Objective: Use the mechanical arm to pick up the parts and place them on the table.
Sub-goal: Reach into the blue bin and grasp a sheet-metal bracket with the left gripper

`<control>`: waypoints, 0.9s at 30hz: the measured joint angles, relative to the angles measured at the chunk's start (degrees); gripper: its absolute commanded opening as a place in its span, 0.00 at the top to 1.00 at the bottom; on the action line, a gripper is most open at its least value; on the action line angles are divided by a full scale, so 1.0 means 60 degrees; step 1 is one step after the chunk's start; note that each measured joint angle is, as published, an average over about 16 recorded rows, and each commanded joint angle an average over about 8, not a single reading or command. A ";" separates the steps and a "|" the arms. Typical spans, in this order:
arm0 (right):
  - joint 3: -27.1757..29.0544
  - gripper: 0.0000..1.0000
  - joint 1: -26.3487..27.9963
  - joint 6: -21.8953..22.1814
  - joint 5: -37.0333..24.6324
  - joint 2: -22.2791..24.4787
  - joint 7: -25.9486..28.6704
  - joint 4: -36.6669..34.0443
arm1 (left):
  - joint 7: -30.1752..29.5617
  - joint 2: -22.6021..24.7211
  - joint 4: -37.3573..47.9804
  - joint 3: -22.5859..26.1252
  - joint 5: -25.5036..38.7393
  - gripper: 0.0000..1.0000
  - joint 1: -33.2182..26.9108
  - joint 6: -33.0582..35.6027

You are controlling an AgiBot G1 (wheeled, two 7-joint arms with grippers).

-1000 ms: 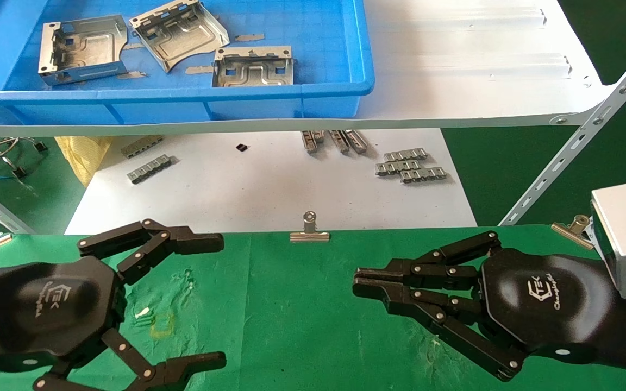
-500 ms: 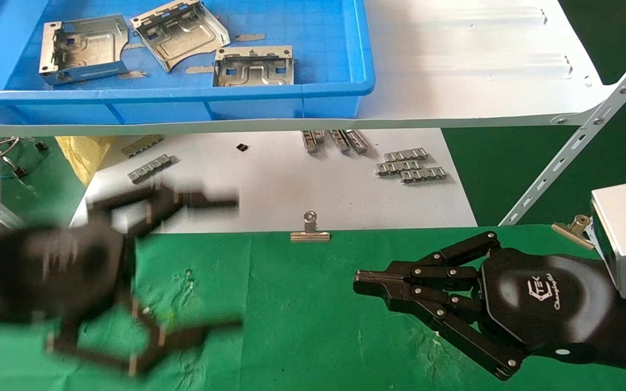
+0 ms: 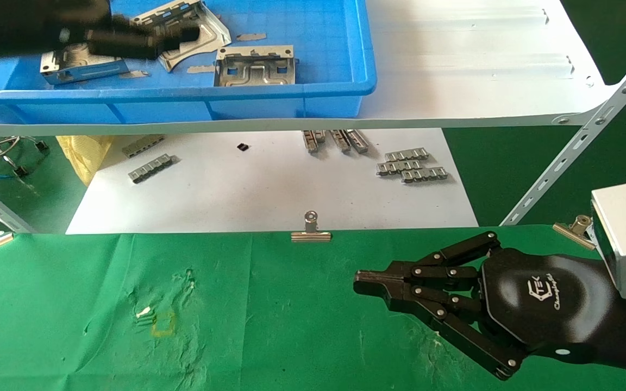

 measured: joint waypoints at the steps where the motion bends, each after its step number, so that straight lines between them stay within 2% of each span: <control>1: 0.0000 1.00 0.0000 0.0000 0.0000 0.0000 0.0000 0.0000 | 0.0104 0.0165 0.0418 0.0103 0.0251 0.00 -0.0240 -0.0203; 4: 0.0000 1.00 0.0000 0.0000 0.0000 0.0000 0.0000 0.0000 | 0.0366 0.0638 0.1477 0.0387 0.0890 0.00 -0.0837 -0.0800; 5: 0.0000 1.00 0.0000 0.0000 0.0000 0.0000 0.0000 0.0000 | 0.0437 0.0785 0.1772 0.0471 0.1068 0.02 -0.0999 -0.0992; 6: 0.0000 1.00 0.0000 0.0000 0.0000 0.0000 0.0000 0.0000 | 0.0506 0.0925 0.2045 0.0551 0.1233 0.09 -0.1145 -0.1178; 12: -0.0001 1.00 0.0000 0.0000 0.0000 0.0000 0.0000 0.0000 | 0.0730 0.1635 0.3371 0.0996 0.2053 0.82 -0.1787 -0.2119; 13: -0.0001 1.00 0.0000 0.0000 0.0000 0.0000 0.0000 0.0000 | 0.0739 0.1734 0.3557 0.1060 0.2162 0.93 -0.1867 -0.2253; 14: -0.0001 1.00 0.0000 0.0000 0.0000 0.0000 0.0000 0.0000 | 0.0745 0.1824 0.3727 0.1116 0.2259 0.98 -0.1939 -0.2377; 27: -0.0001 1.00 0.0000 0.0000 0.0001 0.0000 -0.0001 0.0000 | 0.0666 0.2525 0.5108 0.1431 0.2795 1.00 -0.2404 -0.3548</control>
